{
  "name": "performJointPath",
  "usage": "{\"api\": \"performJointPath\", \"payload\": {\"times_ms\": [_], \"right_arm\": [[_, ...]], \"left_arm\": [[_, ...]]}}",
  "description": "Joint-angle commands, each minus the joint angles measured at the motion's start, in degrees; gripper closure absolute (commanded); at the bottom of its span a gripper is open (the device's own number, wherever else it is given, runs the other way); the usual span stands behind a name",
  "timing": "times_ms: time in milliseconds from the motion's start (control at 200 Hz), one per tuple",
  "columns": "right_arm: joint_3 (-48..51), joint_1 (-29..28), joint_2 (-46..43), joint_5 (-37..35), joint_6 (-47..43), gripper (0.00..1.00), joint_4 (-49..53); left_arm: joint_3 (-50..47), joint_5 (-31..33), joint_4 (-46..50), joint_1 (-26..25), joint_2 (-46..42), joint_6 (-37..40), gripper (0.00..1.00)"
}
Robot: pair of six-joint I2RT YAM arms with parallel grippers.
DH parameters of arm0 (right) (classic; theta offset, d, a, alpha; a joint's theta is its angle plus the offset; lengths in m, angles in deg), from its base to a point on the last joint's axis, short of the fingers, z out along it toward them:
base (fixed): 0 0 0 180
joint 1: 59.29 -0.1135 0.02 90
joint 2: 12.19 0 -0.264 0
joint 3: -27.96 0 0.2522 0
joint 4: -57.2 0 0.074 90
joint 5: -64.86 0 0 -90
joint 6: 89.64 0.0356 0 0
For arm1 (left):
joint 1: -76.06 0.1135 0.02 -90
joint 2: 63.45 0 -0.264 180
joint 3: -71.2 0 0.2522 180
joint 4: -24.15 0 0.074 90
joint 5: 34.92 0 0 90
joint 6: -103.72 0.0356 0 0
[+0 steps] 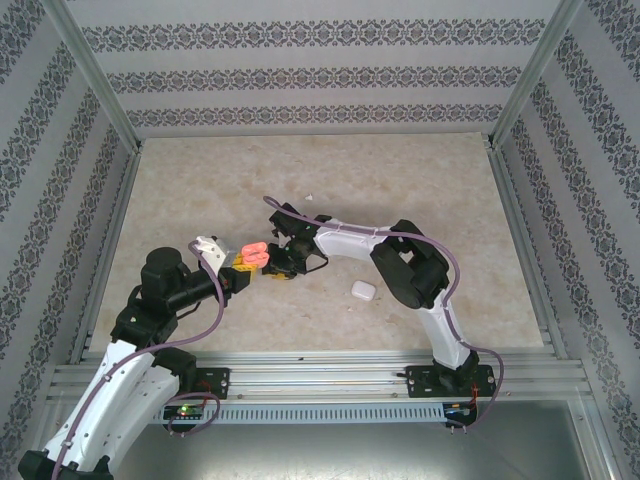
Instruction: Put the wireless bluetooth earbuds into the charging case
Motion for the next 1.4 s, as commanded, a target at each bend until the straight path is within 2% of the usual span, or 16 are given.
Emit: {"api": "performJointPath", "payload": {"times_ms": [0,300,490,614,684,719,809,1099,1394], "right_arm": [[-1.7,0.6,0.8,-1.7,-2.2,0.73,3.0],[-1.5,4.0,-0.8,-5.5,-8.8,0.80,9.1],[-0.7,6.6,-3.0,-8.4,-12.3,0.81,12.4],[-1.5,6.4,-4.9,-10.3,-13.6,0.80,14.3],[-2.6,5.3,-5.3,-11.5,-13.4,0.77,15.6],[-3.1,4.4,-5.3,-11.8,-12.1,0.70,16.0],[-2.5,3.2,-4.6,-7.4,-7.2,0.63,12.7],[-6.0,-0.1,-0.4,-4.3,-0.5,0.51,8.4],[-11.3,-0.2,3.8,-7.0,-1.3,0.51,12.2]], "left_arm": [[-0.8,-1.0,-2.9,-0.2,-0.8,-0.8,1.00],[-0.9,-0.6,-2.5,-0.2,-0.8,-0.7,1.00],[-0.9,-0.4,-2.5,-0.1,-0.8,-0.8,1.00],[-0.6,0.4,-2.1,-0.2,-0.8,-0.7,1.00],[-0.2,1.5,-1.4,-0.1,-0.8,-0.6,1.00],[0.0,2.2,-0.9,-0.2,-0.8,-0.6,1.00],[0.4,4.5,0.4,-0.1,-0.8,-0.6,1.00],[0.3,6.1,1.5,-0.2,-1.5,-1.4,1.00],[0.3,5.7,1.8,-0.1,-1.9,-1.5,1.00]]}}
